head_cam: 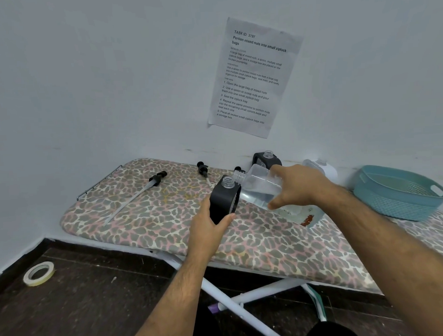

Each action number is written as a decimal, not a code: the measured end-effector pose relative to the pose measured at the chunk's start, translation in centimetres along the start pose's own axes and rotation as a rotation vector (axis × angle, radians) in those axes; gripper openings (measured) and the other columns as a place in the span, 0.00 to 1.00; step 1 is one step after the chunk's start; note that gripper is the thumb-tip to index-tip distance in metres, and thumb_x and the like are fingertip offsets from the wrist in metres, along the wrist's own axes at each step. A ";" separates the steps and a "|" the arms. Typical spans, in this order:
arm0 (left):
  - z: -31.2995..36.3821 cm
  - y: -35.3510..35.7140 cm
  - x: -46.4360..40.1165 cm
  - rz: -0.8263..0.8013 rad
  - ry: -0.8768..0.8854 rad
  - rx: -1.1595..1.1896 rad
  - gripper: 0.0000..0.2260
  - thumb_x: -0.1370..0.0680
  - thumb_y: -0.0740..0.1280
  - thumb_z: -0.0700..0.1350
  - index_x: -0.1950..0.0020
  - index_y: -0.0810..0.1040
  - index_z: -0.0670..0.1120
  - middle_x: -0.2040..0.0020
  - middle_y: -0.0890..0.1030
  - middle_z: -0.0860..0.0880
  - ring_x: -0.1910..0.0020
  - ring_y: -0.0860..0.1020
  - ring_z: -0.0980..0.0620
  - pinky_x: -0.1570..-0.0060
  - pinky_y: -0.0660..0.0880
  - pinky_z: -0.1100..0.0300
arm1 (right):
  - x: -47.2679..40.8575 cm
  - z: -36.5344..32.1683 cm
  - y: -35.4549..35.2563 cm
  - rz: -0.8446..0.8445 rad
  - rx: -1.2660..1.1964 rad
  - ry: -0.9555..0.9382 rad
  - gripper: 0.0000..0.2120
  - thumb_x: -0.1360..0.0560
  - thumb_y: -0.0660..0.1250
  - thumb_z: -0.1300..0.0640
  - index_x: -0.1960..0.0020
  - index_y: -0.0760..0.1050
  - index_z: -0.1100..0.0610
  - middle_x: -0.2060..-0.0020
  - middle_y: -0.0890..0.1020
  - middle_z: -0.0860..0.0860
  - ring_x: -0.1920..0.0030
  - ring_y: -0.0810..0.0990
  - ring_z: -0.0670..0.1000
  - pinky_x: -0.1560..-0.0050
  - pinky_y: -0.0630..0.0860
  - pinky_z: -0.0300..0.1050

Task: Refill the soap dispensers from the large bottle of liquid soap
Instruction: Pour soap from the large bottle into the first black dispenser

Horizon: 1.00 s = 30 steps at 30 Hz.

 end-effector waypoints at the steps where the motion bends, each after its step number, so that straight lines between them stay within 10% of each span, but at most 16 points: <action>1: 0.0 0.0 0.0 0.000 0.001 0.000 0.28 0.26 0.73 0.54 0.28 0.68 0.55 0.39 0.78 0.61 0.40 0.76 0.62 0.37 0.76 0.54 | -0.1 0.0 -0.1 0.002 0.008 -0.001 0.37 0.37 0.75 0.35 0.34 0.67 0.47 0.57 0.76 0.44 0.54 0.77 0.50 0.57 0.76 0.46; 30: 0.0 0.0 0.0 0.007 -0.002 -0.004 0.29 0.26 0.74 0.53 0.28 0.68 0.54 0.38 0.78 0.59 0.40 0.76 0.60 0.38 0.75 0.58 | -0.3 -0.2 -0.7 -0.024 0.087 -0.021 0.37 0.37 0.75 0.34 0.35 0.67 0.47 0.57 0.75 0.44 0.54 0.76 0.50 0.56 0.75 0.47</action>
Point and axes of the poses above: each hand's wrist, its own x-axis away from the middle knuckle, its own y-axis out of the palm, z = x × y, the point moved 8 cm from there along -x, towards the middle knuckle
